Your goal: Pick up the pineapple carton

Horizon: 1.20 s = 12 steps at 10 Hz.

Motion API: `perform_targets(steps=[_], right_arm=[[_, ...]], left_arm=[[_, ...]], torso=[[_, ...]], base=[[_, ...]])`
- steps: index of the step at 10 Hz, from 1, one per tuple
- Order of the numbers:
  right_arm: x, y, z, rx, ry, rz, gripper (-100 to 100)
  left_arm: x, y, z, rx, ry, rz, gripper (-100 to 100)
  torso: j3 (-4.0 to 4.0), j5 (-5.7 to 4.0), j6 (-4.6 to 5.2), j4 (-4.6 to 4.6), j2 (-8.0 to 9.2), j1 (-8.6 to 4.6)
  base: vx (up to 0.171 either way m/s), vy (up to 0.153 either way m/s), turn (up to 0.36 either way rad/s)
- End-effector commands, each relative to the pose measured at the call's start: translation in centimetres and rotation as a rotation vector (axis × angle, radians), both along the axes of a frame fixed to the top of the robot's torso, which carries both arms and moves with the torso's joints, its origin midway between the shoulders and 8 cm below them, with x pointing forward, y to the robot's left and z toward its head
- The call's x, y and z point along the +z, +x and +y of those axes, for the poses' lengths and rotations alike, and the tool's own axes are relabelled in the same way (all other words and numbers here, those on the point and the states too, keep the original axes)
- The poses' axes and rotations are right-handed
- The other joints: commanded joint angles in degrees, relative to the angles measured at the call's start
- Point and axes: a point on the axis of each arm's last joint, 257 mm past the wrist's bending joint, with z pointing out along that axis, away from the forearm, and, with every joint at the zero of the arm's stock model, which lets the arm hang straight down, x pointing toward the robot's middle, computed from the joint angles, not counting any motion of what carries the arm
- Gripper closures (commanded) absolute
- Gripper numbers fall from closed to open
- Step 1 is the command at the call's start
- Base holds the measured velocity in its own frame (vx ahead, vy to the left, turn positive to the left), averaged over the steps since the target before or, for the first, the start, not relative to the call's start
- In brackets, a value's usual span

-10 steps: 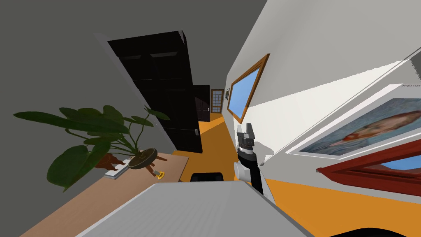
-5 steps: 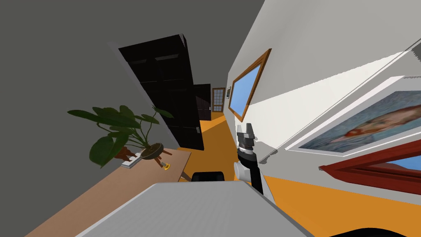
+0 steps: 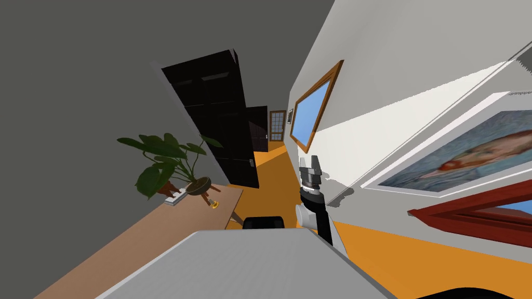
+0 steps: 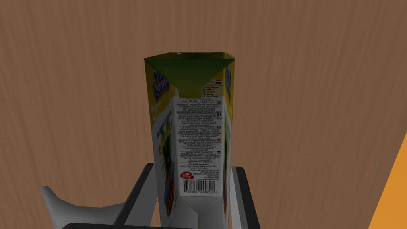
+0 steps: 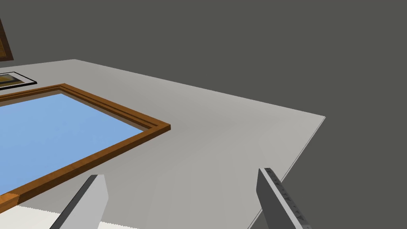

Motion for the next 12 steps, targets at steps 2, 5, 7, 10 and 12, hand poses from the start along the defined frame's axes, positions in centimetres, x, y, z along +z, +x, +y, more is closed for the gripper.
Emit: perform_targets(steps=[2,5,7,10,12], right_arm=[[0.0,0.0,0.0,0.000,0.000,0.000,0],[0.0,0.0,0.0,0.000,0.000,0.000,0],[0.0,0.0,0.0,0.000,0.000,0.000,0],[0.0,0.0,0.0,0.000,0.000,0.000,0],[0.0,0.0,0.0,0.000,0.000,0.000,0]], left_arm=[[-0.5,3.8,-0.6,-0.015,-0.037,-0.008,100],[-1.0,5.8,-0.4,-0.046,-0.030,0.005,100],[-0.8,8.8,-0.4,-0.048,-0.044,0.011,100],[-0.4,13.7,-0.4,-0.099,-0.046,-0.010,100],[-0.5,14.7,0.0,-0.100,-0.032,0.011,100]], torso=[[-0.04,0.17,0.05,0.02,-0.11,0.06],[-0.02,0.49,0.06,0.03,-0.08,0.17],[-0.05,0.63,0.11,0.04,-0.15,0.23],[-0.12,0.75,0.26,0.08,-0.34,0.24],[0.01,0.72,0.21,0.09,-0.08,0.24]], base=[[-0.102,-0.005,0.083],[-0.071,-0.008,0.017],[-0.104,-0.010,0.116],[-0.063,-0.007,0.050],[-0.100,-0.008,0.041]])
